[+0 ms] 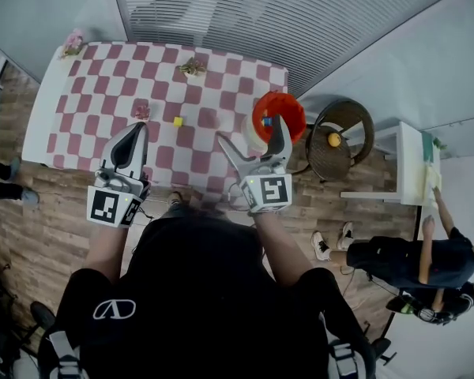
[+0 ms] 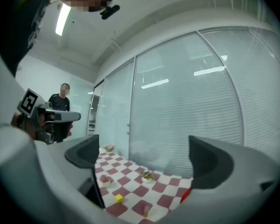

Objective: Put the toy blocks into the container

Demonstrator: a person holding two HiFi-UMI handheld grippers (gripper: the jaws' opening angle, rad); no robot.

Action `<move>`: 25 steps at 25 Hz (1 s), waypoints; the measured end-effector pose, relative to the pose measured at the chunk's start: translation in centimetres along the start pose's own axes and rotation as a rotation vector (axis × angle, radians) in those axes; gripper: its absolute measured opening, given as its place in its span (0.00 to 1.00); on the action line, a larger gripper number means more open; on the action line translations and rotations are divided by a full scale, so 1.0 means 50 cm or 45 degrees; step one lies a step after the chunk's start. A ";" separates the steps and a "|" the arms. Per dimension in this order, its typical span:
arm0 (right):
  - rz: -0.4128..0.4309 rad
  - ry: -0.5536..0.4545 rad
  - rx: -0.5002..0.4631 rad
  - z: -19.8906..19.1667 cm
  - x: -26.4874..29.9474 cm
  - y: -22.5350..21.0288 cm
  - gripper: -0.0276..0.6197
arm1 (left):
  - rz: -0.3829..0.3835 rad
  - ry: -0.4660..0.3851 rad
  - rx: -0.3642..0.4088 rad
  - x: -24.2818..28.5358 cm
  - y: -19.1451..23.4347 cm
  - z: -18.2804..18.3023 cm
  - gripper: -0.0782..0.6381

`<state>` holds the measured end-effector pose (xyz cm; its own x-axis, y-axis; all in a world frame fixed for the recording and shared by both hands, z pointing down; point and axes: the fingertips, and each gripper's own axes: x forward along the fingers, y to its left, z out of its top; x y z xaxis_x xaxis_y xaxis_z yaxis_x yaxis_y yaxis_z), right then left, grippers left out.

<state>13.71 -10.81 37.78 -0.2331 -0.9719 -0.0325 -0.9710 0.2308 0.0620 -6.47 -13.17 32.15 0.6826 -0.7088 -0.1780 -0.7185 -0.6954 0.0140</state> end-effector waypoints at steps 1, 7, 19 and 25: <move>0.027 0.030 0.016 -0.014 0.013 0.003 0.95 | 0.004 0.002 -0.004 0.002 0.000 -0.002 0.12; 0.121 0.221 0.013 -0.083 0.050 0.012 0.95 | 0.040 0.018 -0.026 -0.001 0.008 -0.021 0.12; 0.340 0.914 0.035 -0.398 0.189 0.019 0.92 | 0.137 0.058 -0.071 -0.029 0.041 -0.066 0.12; 0.392 1.239 0.085 -0.558 0.198 0.014 0.90 | 0.188 0.085 -0.084 -0.050 0.059 -0.085 0.12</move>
<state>12.20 -21.57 65.35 -0.3581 -0.4789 0.8015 -0.8840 0.4502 -0.1260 -9.74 -13.97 36.83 0.5792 -0.8086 -0.1037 -0.8027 -0.5878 0.1004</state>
